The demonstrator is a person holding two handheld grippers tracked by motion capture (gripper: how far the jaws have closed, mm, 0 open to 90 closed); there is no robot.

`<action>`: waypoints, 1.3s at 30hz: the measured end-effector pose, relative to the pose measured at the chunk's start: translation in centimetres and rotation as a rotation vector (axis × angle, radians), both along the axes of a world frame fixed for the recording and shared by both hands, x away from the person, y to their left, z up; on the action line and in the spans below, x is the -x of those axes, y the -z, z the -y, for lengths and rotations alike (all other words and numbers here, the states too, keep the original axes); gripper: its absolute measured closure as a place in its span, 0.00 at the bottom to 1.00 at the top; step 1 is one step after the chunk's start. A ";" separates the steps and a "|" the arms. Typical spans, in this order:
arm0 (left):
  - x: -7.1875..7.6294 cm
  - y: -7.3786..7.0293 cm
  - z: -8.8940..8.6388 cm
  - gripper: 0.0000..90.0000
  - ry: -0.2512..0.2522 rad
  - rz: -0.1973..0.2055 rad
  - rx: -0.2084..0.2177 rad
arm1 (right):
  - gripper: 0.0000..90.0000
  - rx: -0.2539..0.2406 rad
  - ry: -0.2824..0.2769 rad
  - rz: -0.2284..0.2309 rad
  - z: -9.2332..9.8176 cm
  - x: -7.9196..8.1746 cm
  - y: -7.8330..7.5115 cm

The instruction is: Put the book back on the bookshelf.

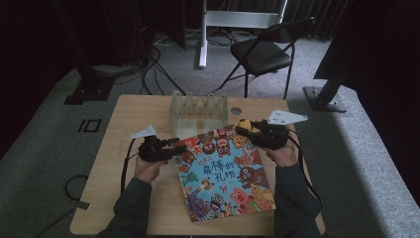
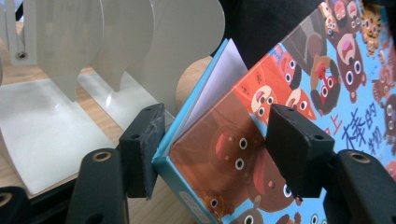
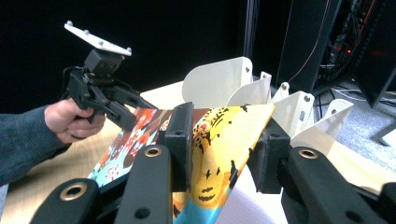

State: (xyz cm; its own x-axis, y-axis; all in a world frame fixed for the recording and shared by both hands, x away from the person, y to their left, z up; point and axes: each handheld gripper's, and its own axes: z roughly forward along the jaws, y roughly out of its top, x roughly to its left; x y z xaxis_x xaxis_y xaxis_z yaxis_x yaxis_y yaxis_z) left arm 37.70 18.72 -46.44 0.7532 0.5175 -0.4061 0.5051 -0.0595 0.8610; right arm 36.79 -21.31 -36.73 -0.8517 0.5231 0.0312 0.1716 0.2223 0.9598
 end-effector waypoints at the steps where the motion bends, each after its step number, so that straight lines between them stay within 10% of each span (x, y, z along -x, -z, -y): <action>1: 0.0 -0.1 0.0 0.47 0.000 -0.001 0.004 | 0.71 0.005 0.000 -0.003 0.1 0.0 0.0; 24: 1.1 -5.2 -0.6 0.74 0.043 0.159 -0.026 | 0.56 0.031 0.134 -0.021 1.5 -0.6 0.8; 39: 2.3 -10.0 -0.5 0.82 0.025 0.337 -0.078 | 0.54 0.067 0.209 0.074 1.0 -0.2 0.8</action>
State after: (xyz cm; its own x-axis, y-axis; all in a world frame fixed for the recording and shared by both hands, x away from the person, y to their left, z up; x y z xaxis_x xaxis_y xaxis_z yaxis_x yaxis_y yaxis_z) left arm 35.38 19.21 -36.43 0.8509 0.5171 -0.0926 0.1910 -0.1402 0.9715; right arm 37.00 -22.28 -37.53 -0.7234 0.6870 -0.0684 0.1503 0.2534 0.9556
